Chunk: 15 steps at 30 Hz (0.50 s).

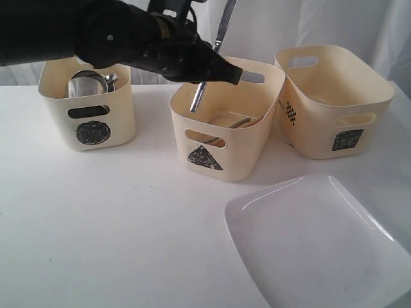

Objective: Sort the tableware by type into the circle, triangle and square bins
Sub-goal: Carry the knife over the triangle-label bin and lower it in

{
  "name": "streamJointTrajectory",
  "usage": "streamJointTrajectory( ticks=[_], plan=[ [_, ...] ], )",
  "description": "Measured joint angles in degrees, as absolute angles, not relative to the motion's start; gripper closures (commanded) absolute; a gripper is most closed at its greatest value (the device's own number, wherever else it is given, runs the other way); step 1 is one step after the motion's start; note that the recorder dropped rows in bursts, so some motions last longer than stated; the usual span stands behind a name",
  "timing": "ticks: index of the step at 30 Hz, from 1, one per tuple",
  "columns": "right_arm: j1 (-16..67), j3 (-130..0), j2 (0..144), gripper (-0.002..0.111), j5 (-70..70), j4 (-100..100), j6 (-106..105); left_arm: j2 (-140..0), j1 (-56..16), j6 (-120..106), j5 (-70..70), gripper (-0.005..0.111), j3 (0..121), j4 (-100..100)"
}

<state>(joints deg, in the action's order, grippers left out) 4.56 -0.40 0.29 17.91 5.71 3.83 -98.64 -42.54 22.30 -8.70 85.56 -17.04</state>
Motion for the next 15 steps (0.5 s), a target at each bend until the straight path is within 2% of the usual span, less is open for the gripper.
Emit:
streamJointTrajectory(
  ticks=[3, 9, 11, 15],
  plan=[
    [4.6, -0.4, 0.3, 0.108, 17.9, 5.7, 3.8, -105.3, -42.4, 20.8, -8.1, 0.107, 92.7, -17.8],
    [4.6, -0.4, 0.3, 0.108, 17.9, 5.7, 3.8, -113.0, -40.5, 20.5, -7.6, 0.106, 99.5, -18.1],
    [4.6, -0.4, 0.3, 0.108, 17.9, 5.7, 3.8, -114.9, -39.7, 20.5, -7.6, 0.099, 100.9, -18.1],
    [4.6, -0.4, 0.3, 0.108, 17.9, 5.7, 3.8, -116.0, -38.8, 20.3, -8.2, 0.077, 101.6, -19.0]
  ],
)
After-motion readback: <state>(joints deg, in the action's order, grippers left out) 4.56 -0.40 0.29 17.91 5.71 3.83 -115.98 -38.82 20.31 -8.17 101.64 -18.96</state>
